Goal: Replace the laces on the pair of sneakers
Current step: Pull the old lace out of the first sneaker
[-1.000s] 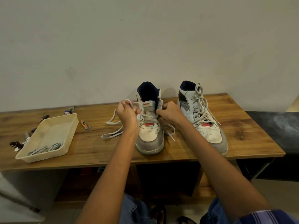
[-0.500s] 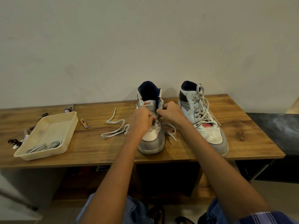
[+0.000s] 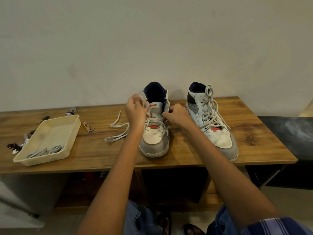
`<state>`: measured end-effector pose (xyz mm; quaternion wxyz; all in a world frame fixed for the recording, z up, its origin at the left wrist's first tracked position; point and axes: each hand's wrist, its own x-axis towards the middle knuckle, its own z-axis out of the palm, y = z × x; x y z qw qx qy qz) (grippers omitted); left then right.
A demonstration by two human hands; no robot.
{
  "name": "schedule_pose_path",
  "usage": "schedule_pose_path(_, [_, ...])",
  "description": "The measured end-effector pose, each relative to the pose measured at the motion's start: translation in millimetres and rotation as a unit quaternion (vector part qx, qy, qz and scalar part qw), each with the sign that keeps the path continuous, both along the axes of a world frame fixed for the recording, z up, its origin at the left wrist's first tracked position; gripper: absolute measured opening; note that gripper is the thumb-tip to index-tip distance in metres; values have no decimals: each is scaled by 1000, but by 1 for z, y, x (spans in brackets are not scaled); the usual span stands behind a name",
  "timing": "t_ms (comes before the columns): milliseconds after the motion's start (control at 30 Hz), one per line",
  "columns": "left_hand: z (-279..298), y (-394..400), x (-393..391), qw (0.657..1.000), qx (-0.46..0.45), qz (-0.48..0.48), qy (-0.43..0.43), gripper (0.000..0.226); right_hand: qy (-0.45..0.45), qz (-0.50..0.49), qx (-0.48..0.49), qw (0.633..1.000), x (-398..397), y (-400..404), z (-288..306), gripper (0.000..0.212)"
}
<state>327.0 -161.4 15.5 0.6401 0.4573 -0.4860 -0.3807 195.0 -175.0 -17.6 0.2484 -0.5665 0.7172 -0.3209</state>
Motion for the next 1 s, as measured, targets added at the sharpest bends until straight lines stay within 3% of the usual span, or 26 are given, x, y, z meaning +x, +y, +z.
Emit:
schedule_pose_path(67, [-13, -3, -5, 956, -53, -24, -289, 13, 0, 0, 3, 1000, 0, -1, -1, 27])
schedule_pose_path(100, [-18, -6, -7, 922, -60, -35, -381, 23, -2, 2, 4, 1000, 0, -1, -1, 27])
schedule_pose_path(167, [-22, -8, -4, 886, -13, -99, -454, 45, -2, 4, 5, 1000, 0, -1, -1, 27])
schedule_pose_path(267, [-19, -10, 2, 829, 44, -136, -541, 32, 4, 2, -4, 1000, -1, 0, 0, 29])
schedule_pose_path(333, [-18, -11, 4, 816, 69, -135, -558, 24, 7, 2, -7, 1000, 0, 1, 0, 29])
schedule_pose_path(400, [-21, -9, 3, 833, 63, -111, -538, 20, 6, 1, -7, 1000, 0, 1, 0, 28])
schedule_pose_path(533, [-30, -4, -6, 908, -1, 2, -418, 19, 1, 4, -5, 1000, -1, 1, 0, 29])
schedule_pose_path(567, [-27, -4, -6, 931, -17, 62, -358, 21, -2, 6, -1, 1000, -1, 1, 0, 28])
schedule_pose_path(633, [-14, -8, 0, 976, -30, 152, -153, 24, -4, 7, 3, 1000, 0, 1, 0, 27])
schedule_pose_path(700, [-1, -9, 9, 986, -11, 145, 76, 28, -3, 3, -2, 1000, -1, 0, -1, 29])
schedule_pose_path(767, [2, -7, 14, 987, 20, 101, 126, 28, 2, 1, -3, 1000, -1, 0, 0, 30])
schedule_pose_path(800, [2, -6, 15, 994, 30, 75, 80, 23, 2, 1, -2, 1000, -1, 0, 0, 30])
schedule_pose_path(867, [-2, -4, 14, 993, 13, 20, -119, 18, 1, 2, -2, 1000, -1, 0, 0, 30])
schedule_pose_path(933, [-11, -6, 13, 934, -25, -41, -355, 34, 1, 3, -2, 1000, -1, 0, 0, 30])
schedule_pose_path(1000, [-17, -7, 11, 861, -16, -95, -500, 36, 3, 7, -3, 1000, -1, 0, -1, 30])
